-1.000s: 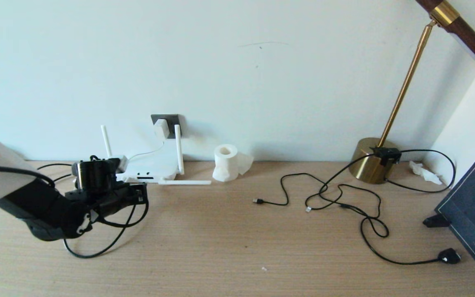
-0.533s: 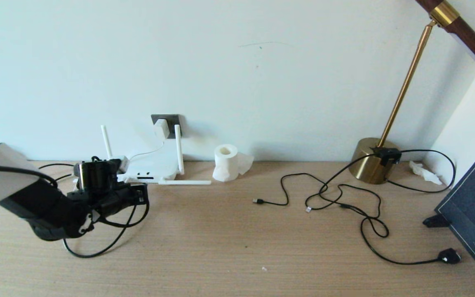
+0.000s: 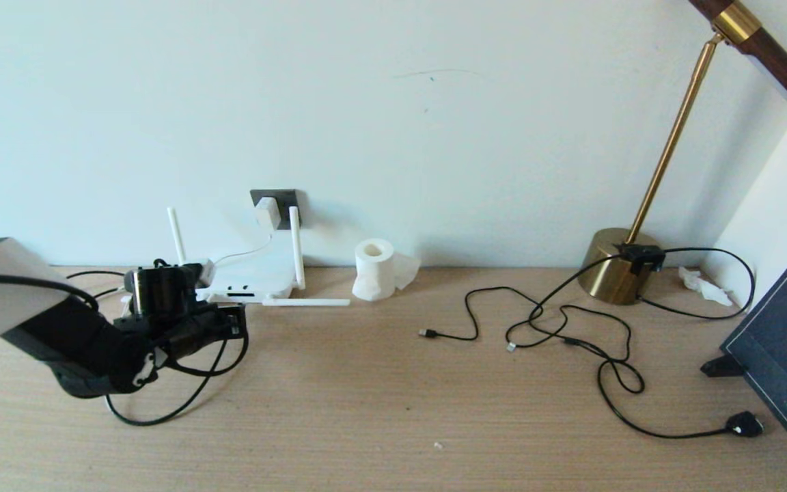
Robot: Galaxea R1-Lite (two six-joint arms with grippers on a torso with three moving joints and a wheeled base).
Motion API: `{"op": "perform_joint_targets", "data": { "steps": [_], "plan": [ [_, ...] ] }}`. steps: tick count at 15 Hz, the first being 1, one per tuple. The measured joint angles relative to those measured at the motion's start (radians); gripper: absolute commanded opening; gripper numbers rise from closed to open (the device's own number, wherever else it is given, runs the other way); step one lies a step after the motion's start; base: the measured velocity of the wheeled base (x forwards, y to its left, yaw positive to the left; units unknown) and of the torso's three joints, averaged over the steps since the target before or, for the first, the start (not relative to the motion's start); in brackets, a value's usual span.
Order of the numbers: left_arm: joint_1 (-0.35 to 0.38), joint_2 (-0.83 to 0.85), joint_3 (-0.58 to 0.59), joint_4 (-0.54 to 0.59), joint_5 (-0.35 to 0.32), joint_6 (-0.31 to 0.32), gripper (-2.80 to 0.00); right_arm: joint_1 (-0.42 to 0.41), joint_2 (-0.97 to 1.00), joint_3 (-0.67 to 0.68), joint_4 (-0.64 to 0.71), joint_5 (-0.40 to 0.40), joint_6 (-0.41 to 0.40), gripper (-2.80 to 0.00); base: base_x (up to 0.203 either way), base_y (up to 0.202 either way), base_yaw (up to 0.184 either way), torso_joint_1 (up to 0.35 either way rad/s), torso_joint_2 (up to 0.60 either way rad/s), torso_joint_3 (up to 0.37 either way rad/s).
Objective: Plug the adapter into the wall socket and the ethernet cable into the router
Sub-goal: Align cable and router interface
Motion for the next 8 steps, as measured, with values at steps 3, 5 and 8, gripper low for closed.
{"op": "perform_joint_targets", "data": {
  "steps": [3, 5, 8],
  "plan": [
    [0.000, 0.000, -0.003, 0.001, 0.000, 0.001, -2.80, 0.000, 0.000, 0.000, 0.000, 0.000, 0.000, 0.00, 0.000, 0.000, 0.000, 0.000, 0.00, 0.000],
    [-0.001, 0.000, -0.003, 0.001, 0.001, 0.001, -2.80, 0.000, 0.000, 0.000, 0.000, 0.000, 0.000, 0.00, 0.000, 0.000, 0.000, 0.000, 0.00, 0.000],
    [-0.002, 0.000, -0.005, 0.001, 0.001, 0.002, -2.80, 0.000, 0.000, 0.000, 0.000, 0.000, 0.000, 0.00, 0.000, 0.000, 0.000, 0.000, 0.00, 0.000]
  ]
}}
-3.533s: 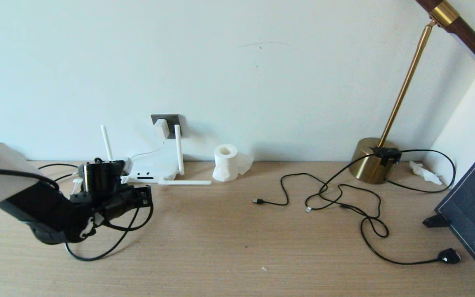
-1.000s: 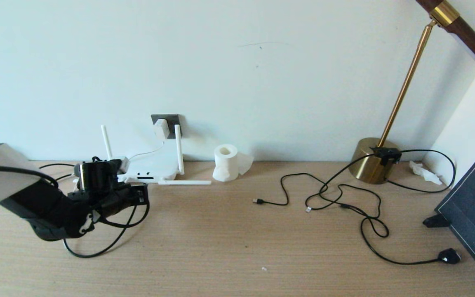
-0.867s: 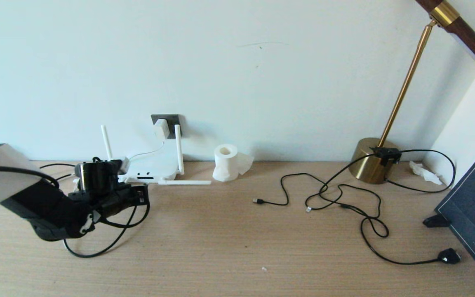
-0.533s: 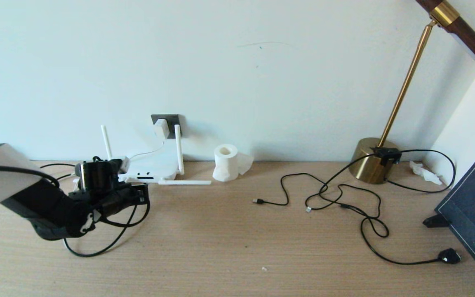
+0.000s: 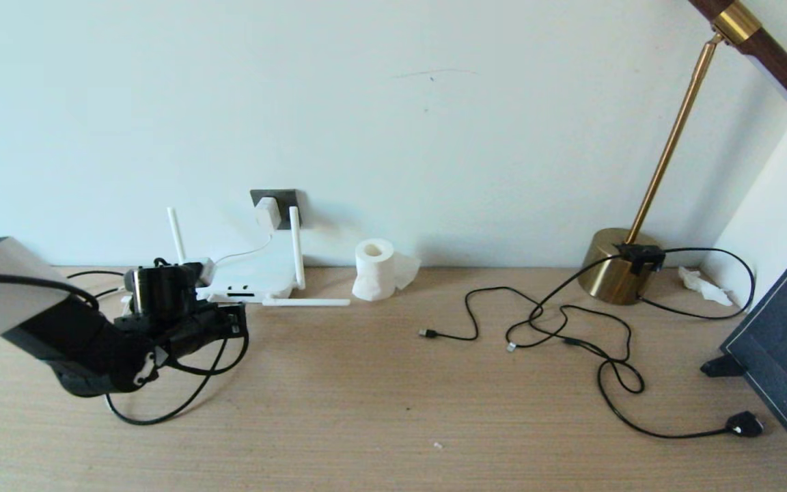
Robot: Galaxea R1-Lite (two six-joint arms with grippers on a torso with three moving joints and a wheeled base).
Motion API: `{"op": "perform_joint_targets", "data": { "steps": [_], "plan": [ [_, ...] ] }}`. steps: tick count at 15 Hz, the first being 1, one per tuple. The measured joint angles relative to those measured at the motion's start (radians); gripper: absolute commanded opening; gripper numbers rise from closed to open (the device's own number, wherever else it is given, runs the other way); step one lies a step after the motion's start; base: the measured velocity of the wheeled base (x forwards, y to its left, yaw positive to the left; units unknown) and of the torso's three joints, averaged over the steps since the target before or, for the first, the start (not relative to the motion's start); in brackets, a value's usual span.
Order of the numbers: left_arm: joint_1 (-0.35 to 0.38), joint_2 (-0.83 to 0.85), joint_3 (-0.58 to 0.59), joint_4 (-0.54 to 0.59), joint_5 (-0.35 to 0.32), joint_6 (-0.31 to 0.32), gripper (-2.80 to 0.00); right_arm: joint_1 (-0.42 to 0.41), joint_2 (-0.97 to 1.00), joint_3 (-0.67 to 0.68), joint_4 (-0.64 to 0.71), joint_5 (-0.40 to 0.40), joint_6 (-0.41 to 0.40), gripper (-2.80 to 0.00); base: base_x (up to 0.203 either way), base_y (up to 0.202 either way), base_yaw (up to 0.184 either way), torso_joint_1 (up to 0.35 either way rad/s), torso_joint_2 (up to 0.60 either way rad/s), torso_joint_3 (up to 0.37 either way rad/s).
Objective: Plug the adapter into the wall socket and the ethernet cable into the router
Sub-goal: Align cable and router interface
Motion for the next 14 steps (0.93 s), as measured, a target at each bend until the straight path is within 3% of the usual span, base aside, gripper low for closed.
{"op": "perform_joint_targets", "data": {
  "steps": [14],
  "plan": [
    [-0.002, 0.004, -0.021, 0.006, 0.001, 0.000, -2.80, -0.001, 0.000, 0.000, 0.000, 0.000, 0.006, 0.00, 0.000, 0.000, 0.000, 0.000, 0.00, 0.000]
  ]
}}
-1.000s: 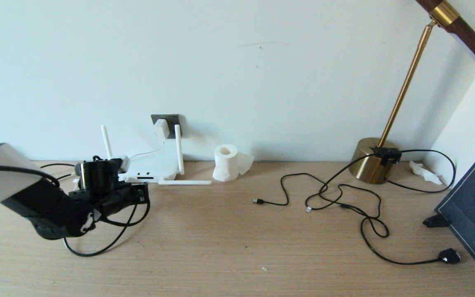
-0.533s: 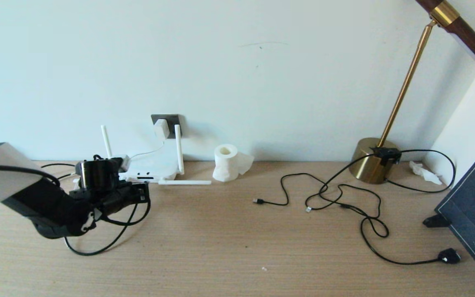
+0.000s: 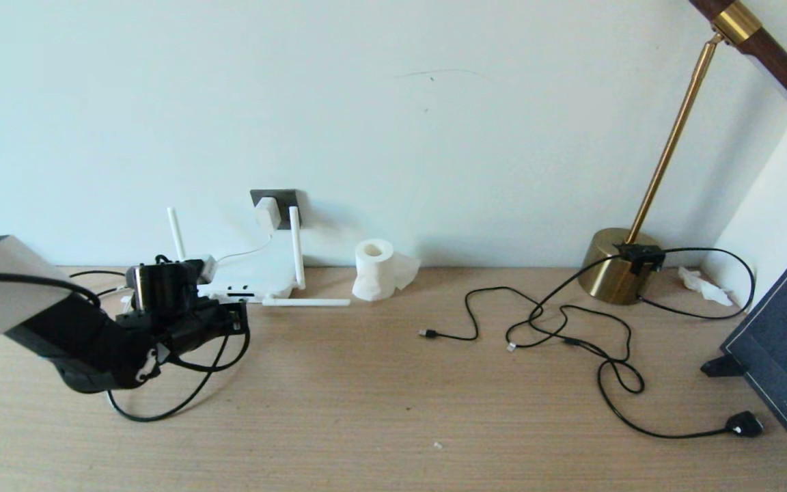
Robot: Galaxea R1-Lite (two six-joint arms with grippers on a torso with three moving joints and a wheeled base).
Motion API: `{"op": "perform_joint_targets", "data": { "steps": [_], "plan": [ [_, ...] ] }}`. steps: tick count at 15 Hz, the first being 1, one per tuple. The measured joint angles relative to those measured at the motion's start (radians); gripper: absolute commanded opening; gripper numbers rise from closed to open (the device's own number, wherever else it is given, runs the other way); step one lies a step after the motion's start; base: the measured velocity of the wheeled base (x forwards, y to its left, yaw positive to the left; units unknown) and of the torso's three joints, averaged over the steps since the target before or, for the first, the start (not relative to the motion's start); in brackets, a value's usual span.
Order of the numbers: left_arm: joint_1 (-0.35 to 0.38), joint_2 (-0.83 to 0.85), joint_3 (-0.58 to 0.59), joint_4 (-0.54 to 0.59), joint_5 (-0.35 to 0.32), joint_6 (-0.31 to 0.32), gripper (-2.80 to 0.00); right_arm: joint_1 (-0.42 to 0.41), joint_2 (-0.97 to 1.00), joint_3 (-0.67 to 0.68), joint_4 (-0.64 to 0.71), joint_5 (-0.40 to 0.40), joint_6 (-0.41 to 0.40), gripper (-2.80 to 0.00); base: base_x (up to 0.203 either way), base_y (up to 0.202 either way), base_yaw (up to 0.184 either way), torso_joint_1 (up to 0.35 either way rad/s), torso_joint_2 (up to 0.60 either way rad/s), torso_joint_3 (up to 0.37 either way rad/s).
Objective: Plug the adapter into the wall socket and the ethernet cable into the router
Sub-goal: Align cable and router interface
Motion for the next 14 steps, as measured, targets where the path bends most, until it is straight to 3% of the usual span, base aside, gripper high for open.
{"op": "perform_joint_targets", "data": {
  "steps": [14],
  "plan": [
    [-0.001, 0.004, -0.009, 0.001, 0.001, 0.001, -2.80, -0.001, 0.000, 0.000, 0.000, 0.000, 0.000, 0.00, 0.000, 0.000, 0.000, 0.000, 0.00, 0.000]
  ]
}}
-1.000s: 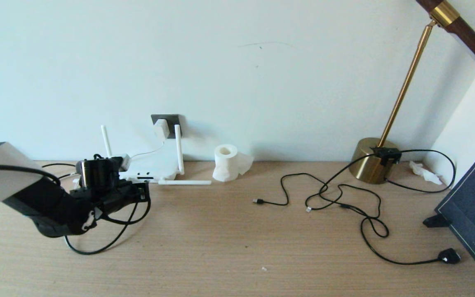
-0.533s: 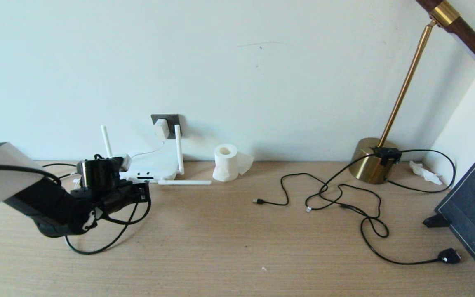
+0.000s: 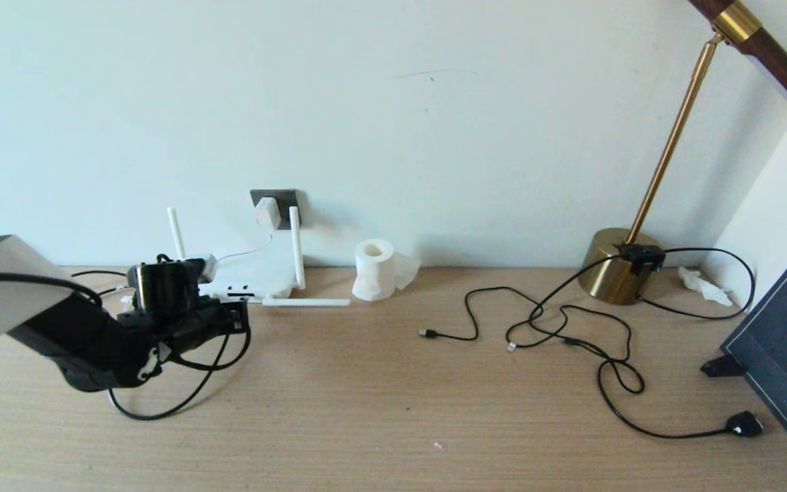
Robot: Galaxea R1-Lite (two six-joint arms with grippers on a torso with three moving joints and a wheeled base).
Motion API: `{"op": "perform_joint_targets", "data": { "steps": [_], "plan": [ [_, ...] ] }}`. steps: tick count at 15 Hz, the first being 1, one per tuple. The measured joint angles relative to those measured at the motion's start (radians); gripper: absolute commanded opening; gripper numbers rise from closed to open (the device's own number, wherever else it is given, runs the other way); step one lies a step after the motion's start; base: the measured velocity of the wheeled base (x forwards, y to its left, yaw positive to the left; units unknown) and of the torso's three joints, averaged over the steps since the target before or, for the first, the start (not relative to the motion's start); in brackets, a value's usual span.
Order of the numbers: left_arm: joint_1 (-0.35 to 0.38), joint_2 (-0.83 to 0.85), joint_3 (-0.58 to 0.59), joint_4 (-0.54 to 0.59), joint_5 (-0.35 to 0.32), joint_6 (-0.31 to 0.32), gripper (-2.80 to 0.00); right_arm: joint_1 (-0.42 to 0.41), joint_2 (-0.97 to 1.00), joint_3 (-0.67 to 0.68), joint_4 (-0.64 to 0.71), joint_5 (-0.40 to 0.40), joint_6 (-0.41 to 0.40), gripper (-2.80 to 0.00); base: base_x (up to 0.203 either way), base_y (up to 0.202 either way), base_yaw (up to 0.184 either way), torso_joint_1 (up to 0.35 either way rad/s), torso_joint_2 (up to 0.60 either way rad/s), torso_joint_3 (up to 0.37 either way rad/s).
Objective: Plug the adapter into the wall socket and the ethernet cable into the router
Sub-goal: Align cable and router interface
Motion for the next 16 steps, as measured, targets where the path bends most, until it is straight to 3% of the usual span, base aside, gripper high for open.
{"op": "perform_joint_targets", "data": {
  "steps": [16],
  "plan": [
    [0.001, 0.008, -0.017, 0.002, 0.000, 0.006, -2.80, 0.000, 0.000, 0.000, 0.000, 0.000, 0.001, 0.00, 0.000, 0.000, 0.000, 0.000, 0.00, 0.000]
  ]
}}
